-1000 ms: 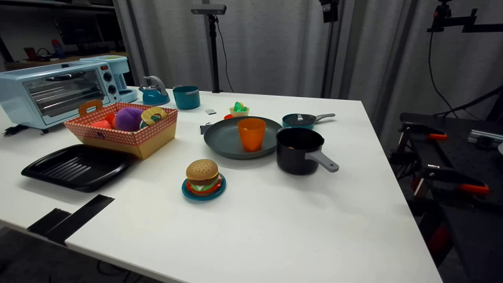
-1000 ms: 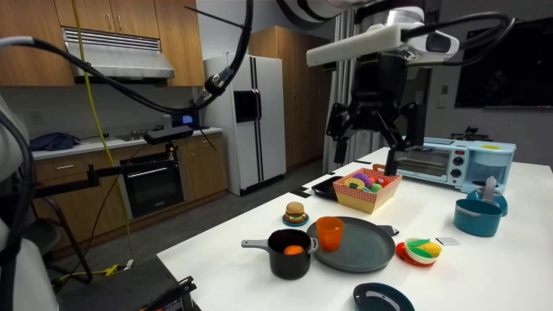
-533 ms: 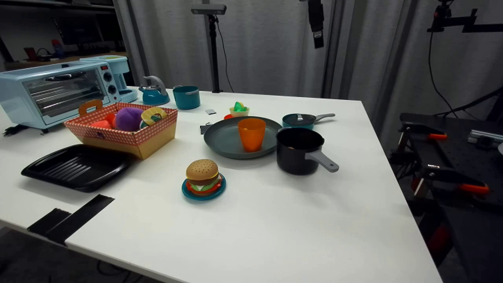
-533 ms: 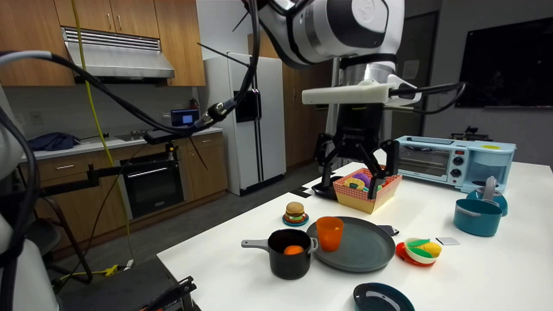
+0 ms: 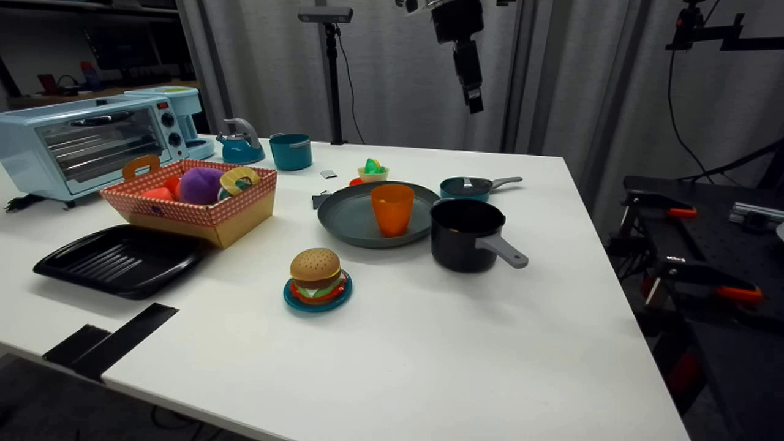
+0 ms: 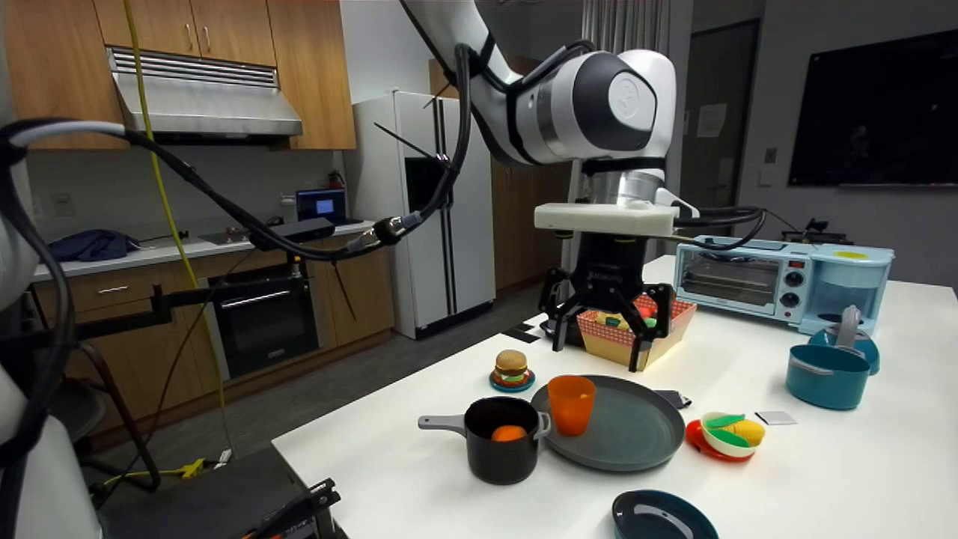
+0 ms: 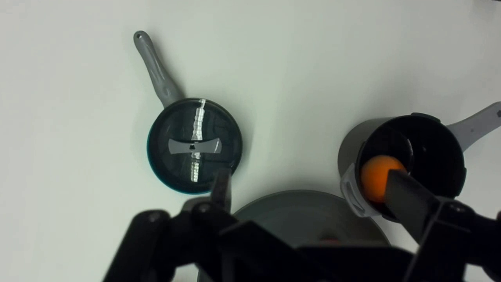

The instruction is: Pour the contents of the cup into the pot

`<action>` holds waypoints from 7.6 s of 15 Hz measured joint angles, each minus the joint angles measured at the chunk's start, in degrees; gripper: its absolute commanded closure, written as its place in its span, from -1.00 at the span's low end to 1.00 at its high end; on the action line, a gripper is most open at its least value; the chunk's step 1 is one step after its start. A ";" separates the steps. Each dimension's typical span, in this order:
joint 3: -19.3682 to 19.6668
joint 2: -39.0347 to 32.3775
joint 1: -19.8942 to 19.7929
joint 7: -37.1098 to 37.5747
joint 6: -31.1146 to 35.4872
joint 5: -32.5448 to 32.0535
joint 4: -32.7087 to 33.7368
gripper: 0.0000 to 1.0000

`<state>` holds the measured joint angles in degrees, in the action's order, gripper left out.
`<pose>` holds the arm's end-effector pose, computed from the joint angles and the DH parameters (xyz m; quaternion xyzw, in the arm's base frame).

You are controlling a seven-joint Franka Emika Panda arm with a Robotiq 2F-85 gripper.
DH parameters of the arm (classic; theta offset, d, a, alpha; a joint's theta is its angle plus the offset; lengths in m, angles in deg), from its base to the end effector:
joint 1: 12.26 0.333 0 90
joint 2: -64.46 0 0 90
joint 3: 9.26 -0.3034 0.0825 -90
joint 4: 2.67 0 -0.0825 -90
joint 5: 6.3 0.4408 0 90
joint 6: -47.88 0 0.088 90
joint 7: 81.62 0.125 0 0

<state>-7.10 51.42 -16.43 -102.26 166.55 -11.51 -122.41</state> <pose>0.5792 -0.0707 0.2288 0.9802 0.1498 -0.1289 0.0114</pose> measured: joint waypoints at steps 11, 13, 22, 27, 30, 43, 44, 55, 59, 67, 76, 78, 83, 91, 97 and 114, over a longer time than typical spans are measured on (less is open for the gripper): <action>-0.21 -10.22 -0.76 -6.97 6.94 0.01 7.76 -1.00; -0.43 -10.48 -1.38 -8.65 7.59 0.13 7.49 -1.00; -0.87 -10.82 -1.82 -10.34 7.59 0.13 6.34 -1.00; -0.99 -10.91 -1.82 -10.34 7.58 0.13 6.34 -1.00; -1.05 -10.94 -1.82 -10.34 7.58 0.11 6.34 -1.00; -8.69 -16.79 -6.47 -27.46 19.34 11.58 9.20 -1.00; -9.55 -17.40 -7.65 -29.96 20.36 13.72 9.37 -1.00; -14.45 -21.94 -18.07 -59.27 18.21 28.62 9.46 -1.00; -14.52 -23.05 -15.27 -60.98 13.97 28.49 10.01 -1.00; -13.17 -22.94 -12.28 -60.53 11.73 28.38 14.33 -1.00; -11.18 -25.50 -9.34 -51.18 11.74 27.81 18.58 -1.00; -10.72 -26.35 -8.58 -48.66 11.74 27.04 19.48 -1.00; -9.95 -28.71 -8.14 -44.35 11.74 24.74 21.41 -0.99; -9.85 -31.61 -8.11 -41.24 11.55 22.53 24.33 0.42; -9.98 -31.92 -8.06 -39.50 11.14 22.51 25.58 1.00; -7.68 -16.65 -6.86 -23.33 21.31 19.74 9.13 0.98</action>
<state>-14.78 34.77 -23.28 -125.59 187.86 8.22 -113.28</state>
